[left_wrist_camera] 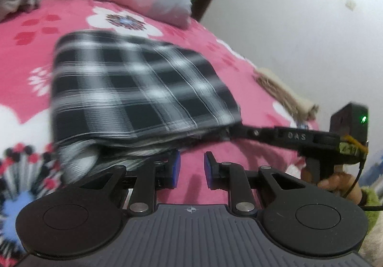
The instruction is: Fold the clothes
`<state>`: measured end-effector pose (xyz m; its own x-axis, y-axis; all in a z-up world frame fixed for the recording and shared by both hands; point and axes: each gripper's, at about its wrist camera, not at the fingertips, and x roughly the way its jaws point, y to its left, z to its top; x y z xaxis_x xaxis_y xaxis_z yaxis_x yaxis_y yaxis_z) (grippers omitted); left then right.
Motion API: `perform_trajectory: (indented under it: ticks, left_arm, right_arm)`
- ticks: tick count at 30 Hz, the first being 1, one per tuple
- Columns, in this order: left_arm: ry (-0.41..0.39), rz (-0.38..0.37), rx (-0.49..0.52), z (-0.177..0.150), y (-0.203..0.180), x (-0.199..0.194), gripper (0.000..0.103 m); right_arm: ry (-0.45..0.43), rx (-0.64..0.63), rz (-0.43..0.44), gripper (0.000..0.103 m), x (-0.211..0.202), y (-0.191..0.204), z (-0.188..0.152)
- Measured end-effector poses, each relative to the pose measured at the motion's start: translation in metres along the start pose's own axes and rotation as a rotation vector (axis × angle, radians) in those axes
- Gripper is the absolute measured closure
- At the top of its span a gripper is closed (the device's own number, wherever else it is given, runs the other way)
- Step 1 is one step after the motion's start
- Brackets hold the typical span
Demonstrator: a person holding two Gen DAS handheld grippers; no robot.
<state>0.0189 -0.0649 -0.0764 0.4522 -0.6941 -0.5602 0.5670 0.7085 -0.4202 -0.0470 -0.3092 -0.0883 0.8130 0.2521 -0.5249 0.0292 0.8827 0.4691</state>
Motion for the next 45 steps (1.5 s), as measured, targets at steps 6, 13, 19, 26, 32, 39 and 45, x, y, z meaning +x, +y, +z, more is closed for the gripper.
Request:
perform_trajectory:
  ticks: [6,13,19,26,32,39,45]
  left_arm:
    - [0.030,-0.011,-0.007,-0.001,0.001,0.006,0.082]
    - [-0.101,0.034,-0.036,-0.002,0.020,-0.053,0.082]
    - [-0.183,0.183,0.024,0.002,0.034,-0.065,0.082]
    - [-0.143,0.213,0.008,-0.018,0.046,-0.041,0.082]
    - [-0.145,0.177,-0.041,-0.016,0.057,-0.044,0.082]
    - [-0.154,0.145,-0.083,-0.016,0.062,-0.048,0.082]
    - [-0.211,0.078,-0.247,-0.001,0.084,-0.078,0.063]
  right_arm:
    - [-0.044,-0.217,-0.151,0.087,0.005,0.020,-0.008]
    - [-0.123,-0.293,-0.074,0.071,-0.007,0.039,0.005]
    - [-0.192,-0.359,-0.007,0.072,-0.018,0.056,0.016]
    - [-0.044,-0.472,-0.148,0.073,0.031,0.044,0.005]
    - [-0.113,-0.501,-0.125,0.074,0.014,0.076,0.046]
    - [-0.006,-0.377,-0.135,0.066,0.080,0.026,0.057]
    - [-0.044,0.005,0.023,0.055,0.035,-0.008,0.089]
